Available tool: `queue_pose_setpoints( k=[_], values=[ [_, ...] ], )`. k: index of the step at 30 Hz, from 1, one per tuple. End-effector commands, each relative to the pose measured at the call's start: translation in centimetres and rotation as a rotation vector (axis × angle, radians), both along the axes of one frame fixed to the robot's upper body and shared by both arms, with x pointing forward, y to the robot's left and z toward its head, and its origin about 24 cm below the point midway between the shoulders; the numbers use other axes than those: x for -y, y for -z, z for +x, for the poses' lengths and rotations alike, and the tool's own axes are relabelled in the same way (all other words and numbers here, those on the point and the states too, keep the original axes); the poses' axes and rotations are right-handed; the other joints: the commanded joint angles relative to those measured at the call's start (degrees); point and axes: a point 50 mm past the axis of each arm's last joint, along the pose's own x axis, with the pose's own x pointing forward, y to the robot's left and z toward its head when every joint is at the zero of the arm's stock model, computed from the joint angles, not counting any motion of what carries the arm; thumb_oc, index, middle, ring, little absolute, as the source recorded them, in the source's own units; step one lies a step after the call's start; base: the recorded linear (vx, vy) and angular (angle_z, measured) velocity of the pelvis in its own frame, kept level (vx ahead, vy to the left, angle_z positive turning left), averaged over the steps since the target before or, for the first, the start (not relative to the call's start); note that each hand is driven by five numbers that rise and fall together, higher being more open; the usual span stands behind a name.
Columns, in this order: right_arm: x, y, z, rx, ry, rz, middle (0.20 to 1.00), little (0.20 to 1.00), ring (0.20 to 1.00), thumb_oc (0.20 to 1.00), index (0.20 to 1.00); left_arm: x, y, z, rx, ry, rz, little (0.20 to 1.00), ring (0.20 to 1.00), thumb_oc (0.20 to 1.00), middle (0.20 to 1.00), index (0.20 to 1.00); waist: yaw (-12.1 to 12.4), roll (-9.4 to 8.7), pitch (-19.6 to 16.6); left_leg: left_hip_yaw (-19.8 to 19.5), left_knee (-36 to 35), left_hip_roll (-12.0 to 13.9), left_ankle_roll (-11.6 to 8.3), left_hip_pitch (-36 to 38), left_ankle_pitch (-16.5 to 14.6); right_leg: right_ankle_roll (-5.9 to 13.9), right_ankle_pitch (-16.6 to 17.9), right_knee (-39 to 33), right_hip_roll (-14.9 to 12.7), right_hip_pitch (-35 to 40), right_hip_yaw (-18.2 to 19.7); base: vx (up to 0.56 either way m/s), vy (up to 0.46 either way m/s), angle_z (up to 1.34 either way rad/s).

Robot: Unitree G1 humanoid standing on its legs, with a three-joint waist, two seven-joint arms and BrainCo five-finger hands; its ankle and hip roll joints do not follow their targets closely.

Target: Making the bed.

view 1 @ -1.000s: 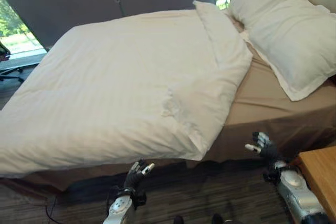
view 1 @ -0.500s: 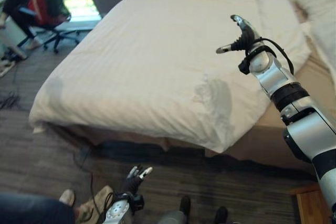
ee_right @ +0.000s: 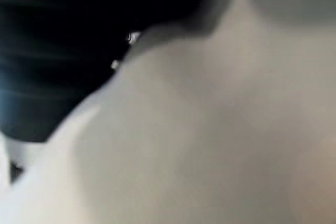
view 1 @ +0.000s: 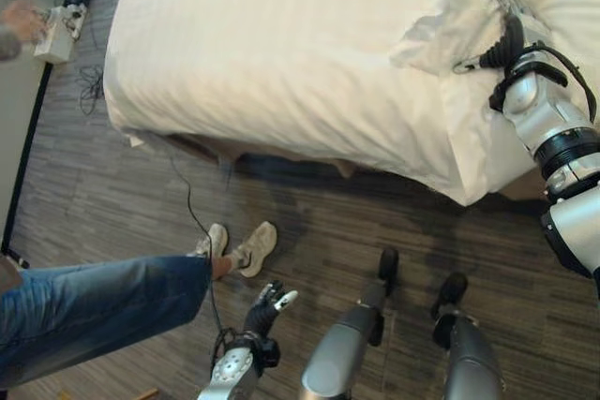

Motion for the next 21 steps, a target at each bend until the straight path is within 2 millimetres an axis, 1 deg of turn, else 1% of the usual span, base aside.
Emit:
queue_pose_setpoints(
  k=[1,2,4,5,6,7,8,9,10,11,12,13,14,15,16,17,18,19,20,21],
  values=[
    [-0.4,1.4,0.3,-0.115,0.006,-0.157,0.200,0.200,0.200,0.200,0.200,0.5,-1.7,3.0,0.101,-0.013,-0.024,1.000,1.000,1.000,1.000,1.000,1.3,-3.09,2.0,1.7,-1.2,-0.6,-4.13,3.5,-0.8,7.54,16.3,-25.1,-1.2,11.9,6.4,0.06,0.047,-0.01],
    [-1.0,1.9,0.4,-0.135,-0.007,-0.202,0.200,0.200,0.200,0.200,0.200,0.8,-1.8,3.2,0.107,-0.019,-0.039,1.000,1.000,1.000,1.000,1.000,1.0,-3.02,1.9,1.8,-1.2,-0.8,-4.11,3.9,-0.9,7.53,16.1,-25.1,-1.3,12.2,6.6,0.07,0.052,-0.03],
    [-1.4,2.0,0.4,-0.134,-0.019,-0.230,0.200,0.200,0.200,0.200,0.200,1.0,-2.0,3.6,0.117,-0.030,-0.042,1.000,1.000,1.000,1.000,1.000,0.2,-2.99,1.8,2.1,-1.2,-0.8,-4.05,4.8,-1.2,7.50,15.9,-25.3,-1.4,13.1,6.9,0.07,0.046,-0.04],
    [-1.4,1.7,0.3,-0.116,-0.022,-0.240,0.200,0.200,0.200,0.200,0.200,1.0,-2.1,3.8,0.123,-0.036,-0.040,1.000,1.000,1.000,1.000,1.000,-0.2,-3.14,1.7,2.2,-1.2,-0.9,-3.99,5.3,-1.4,7.52,15.8,-25.4,-1.5,13.7,6.9,0.07,0.035,-0.14],
    [-1.5,1.3,0.2,-0.092,-0.032,-0.231,0.200,0.200,0.200,0.200,0.200,0.8,-2.2,3.9,0.125,-0.047,-0.038,1.000,1.000,1.000,1.000,1.000,-0.7,-3.25,1.7,2.2,-1.2,-0.9,-3.94,5.8,-1.6,7.58,15.7,-25.6,-1.6,14.3,6.9,0.10,0.057,-0.11],
    [-1.1,0.9,-0.4,-0.021,-0.078,-0.133,0.200,0.200,0.200,0.200,0.200,0.1,-2.2,4.0,0.125,-0.102,-0.038,1.000,1.000,1.000,1.000,1.000,-2.9,-3.95,1.6,2.5,-1.2,-1.0,-3.74,7.6,-2.5,7.60,15.5,-26.2,-1.6,16.1,7.2,0.10,0.057,-0.08],
    [-0.9,0.6,-0.8,0.008,-0.099,-0.100,0.200,0.200,0.200,0.200,0.200,-0.2,-2.3,4.0,0.124,-0.112,-0.030,1.000,1.000,1.000,1.000,1.000,-3.7,-4.41,1.7,2.7,-1.2,-1.0,-3.63,8.2,-2.8,7.65,15.4,-26.4,-1.6,16.8,7.4,0.11,0.063,0.07],
    [0.0,0.5,-1.3,0.045,-0.110,-0.033,0.200,0.200,0.200,0.200,0.200,-0.5,-2.3,4.0,0.127,-0.116,-0.019,1.000,1.000,1.000,1.000,1.000,-5.0,-4.98,1.8,2.9,-1.2,-1.0,-3.51,9.2,-3.4,7.66,15.2,-26.5,-1.5,17.7,7.7,0.05,0.030,0.07],
    [0.2,1.2,-1.4,0.023,-0.110,-0.022,0.200,0.200,0.200,0.200,0.200,-0.7,-2.3,4.0,0.125,-0.123,-0.018,1.000,1.000,1.000,1.000,1.000,-5.4,-5.30,1.6,3.1,-1.2,-1.0,-3.36,9.4,-3.5,7.66,15.3,-26.6,-1.5,17.8,7.8,0.06,0.029,0.02],
    [0.8,1.2,-1.8,0.051,-0.119,0.036,0.200,0.200,0.200,0.200,0.200,-1.0,-2.3,3.9,0.121,-0.129,-0.010,1.000,1.000,1.000,1.000,1.000,-6.3,-5.78,1.5,3.3,-1.2,-0.9,-3.22,9.8,-3.8,7.68,15.2,-26.8,-1.5,18.3,8.1,0.03,0.013,-0.09],
    [0.9,1.2,-1.8,0.050,-0.118,0.038,0.200,0.200,0.200,0.200,0.200,-1.1,-2.3,3.9,0.120,-0.127,-0.008,1.000,1.000,1.000,1.000,1.000,-6.2,-5.86,1.5,3.3,-1.2,-0.9,-3.21,10.0,-3.8,7.69,15.2,-26.8,-1.5,18.4,8.1,0.05,0.035,-0.23],
    [3.1,2.2,-2.8,0.057,-0.098,0.111,0.200,0.200,0.200,0.200,0.200,-1.7,-2.1,3.6,0.111,-0.138,0.004,1.000,1.000,1.000,1.000,1.000,-8.0,-6.65,1.5,3.9,-1.2,-0.6,-2.96,11.1,-4.5,7.76,15.1,-26.8,-1.6,19.1,8.5,0.05,0.044,-0.30],
    [4.1,2.6,-3.5,0.077,-0.094,0.158,0.200,0.200,0.200,0.200,0.200,-1.9,-2.3,3.6,0.118,-0.144,0.006,1.000,1.000,1.000,1.000,1.000,-9.2,-6.96,1.5,4.3,-1.2,-0.6,-2.78,11.5,-4.8,7.77,15.1,-26.7,-1.6,19.3,8.7,0.06,0.059,-0.18],
    [5.8,3.8,-4.5,0.094,-0.066,0.242,0.200,0.200,0.200,0.200,0.200,-2.3,-2.2,3.4,0.115,-0.149,0.016,1.000,1.000,1.000,1.000,1.000,-10.0,-7.45,1.6,4.7,-1.2,-0.4,-2.65,12.2,-5.1,7.83,15.1,-26.7,-1.6,19.8,9.0,0.06,0.057,-0.08],
    [8.3,6.7,-6.4,0.108,-0.017,0.370,0.200,0.200,0.200,0.200,0.200,-2.8,-2.2,3.2,0.114,-0.169,0.017,1.000,1.000,1.000,1.000,1.000,-12.0,-7.87,1.3,5.4,-1.2,-0.2,-2.30,13.0,-5.7,7.88,15.1,-26.7,-1.6,20.0,9.6,0.05,0.042,-0.05],
    [8.4,7.0,-6.6,0.105,-0.011,0.375,0.200,0.200,0.200,0.200,0.200,-2.9,-2.2,3.2,0.111,-0.163,0.022,1.000,1.000,1.000,1.000,1.000,-11.6,-8.08,1.1,5.5,-1.2,-0.2,-2.30,13.1,-5.7,7.89,15.0,-26.7,-1.6,20.1,9.6,0.08,0.039,-0.28],
    [12.2,10.7,-9.3,0.097,0.124,0.484,0.200,0.200,0.200,0.200,0.200,-3.3,-1.9,2.8,0.095,-0.184,0.023,1.000,1.000,1.000,1.000,1.000,-13.3,-8.36,0.8,6.1,-1.2,-0.1,-1.95,14.1,-6.3,8.08,14.8,-26.7,-1.6,20.8,9.9,0.11,0.001,-0.46],
    [15.8,15.4,-12.8,0.055,0.296,0.593,0.200,0.200,0.200,0.200,0.200,-3.8,-1.5,2.3,0.074,-0.195,0.038,1.000,1.000,1.000,1.000,1.000,-14.2,-8.94,0.1,6.4,-1.2,0.0,-1.70,15.7,-7.1,8.19,14.2,-26.7,-1.6,22.1,10.0,0.10,0.001,-0.46],
    [15.8,15.4,-12.9,0.056,0.298,0.594,0.200,0.200,0.200,0.200,0.200,-3.8,-1.5,2.3,0.074,-0.193,0.039,1.000,1.000,1.000,1.000,1.000,-14.1,-9.00,0.0,6.4,-1.2,0.0,-1.68,15.5,-6.9,8.18,14.4,-26.8,-1.6,21.9,10.0,0.10,-0.018,-0.28],
    [17.4,19.4,-15.6,0.001,0.409,0.736,1.000,1.000,1.000,1.000,1.000,-4.2,-0.9,1.8,0.043,-0.199,0.047,1.000,1.000,1.000,1.000,1.000,-14.9,-9.26,-0.7,6.7,-1.2,0.1,-1.51,16.4,-7.3,8.14,14.2,-26.9,-1.6,22.7,10.0,0.07,-0.008,-0.12]
  ],
)
